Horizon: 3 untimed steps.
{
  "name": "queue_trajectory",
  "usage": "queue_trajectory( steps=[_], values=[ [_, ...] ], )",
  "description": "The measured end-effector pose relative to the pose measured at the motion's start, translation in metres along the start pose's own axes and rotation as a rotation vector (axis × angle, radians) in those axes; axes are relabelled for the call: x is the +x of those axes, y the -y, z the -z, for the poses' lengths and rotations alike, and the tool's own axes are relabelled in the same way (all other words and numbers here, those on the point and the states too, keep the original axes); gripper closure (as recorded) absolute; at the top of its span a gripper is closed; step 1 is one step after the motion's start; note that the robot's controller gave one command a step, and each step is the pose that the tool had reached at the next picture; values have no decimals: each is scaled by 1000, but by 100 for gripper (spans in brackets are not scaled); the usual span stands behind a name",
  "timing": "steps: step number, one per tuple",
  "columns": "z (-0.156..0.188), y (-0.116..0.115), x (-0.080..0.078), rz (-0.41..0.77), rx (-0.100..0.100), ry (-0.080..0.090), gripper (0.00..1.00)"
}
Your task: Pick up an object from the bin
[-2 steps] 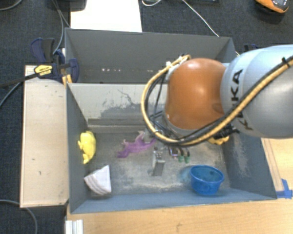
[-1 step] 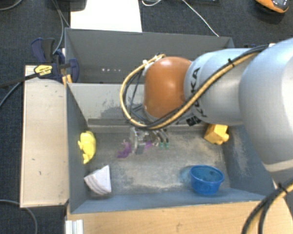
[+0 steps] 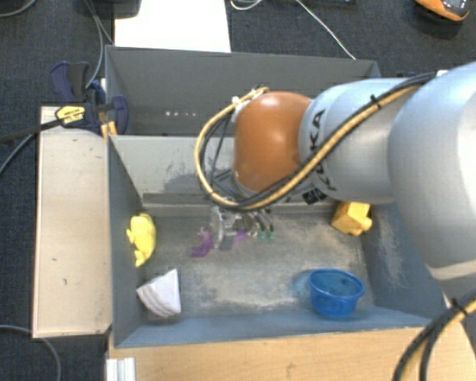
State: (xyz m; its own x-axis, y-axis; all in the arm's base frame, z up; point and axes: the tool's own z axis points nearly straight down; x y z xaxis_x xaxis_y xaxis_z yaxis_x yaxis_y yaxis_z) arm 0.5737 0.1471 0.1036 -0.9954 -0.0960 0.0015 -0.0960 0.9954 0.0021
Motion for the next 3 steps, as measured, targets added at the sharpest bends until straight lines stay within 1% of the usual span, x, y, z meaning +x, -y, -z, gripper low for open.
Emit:
queue_trajectory(
  steps=[1,2,3],
  values=[
    [0,1,-4,7,-1,3,100],
    [-16,-7,-8,18,-1,1,100],
    [-22,-8,-9,16,-1,2,100]
  ],
)
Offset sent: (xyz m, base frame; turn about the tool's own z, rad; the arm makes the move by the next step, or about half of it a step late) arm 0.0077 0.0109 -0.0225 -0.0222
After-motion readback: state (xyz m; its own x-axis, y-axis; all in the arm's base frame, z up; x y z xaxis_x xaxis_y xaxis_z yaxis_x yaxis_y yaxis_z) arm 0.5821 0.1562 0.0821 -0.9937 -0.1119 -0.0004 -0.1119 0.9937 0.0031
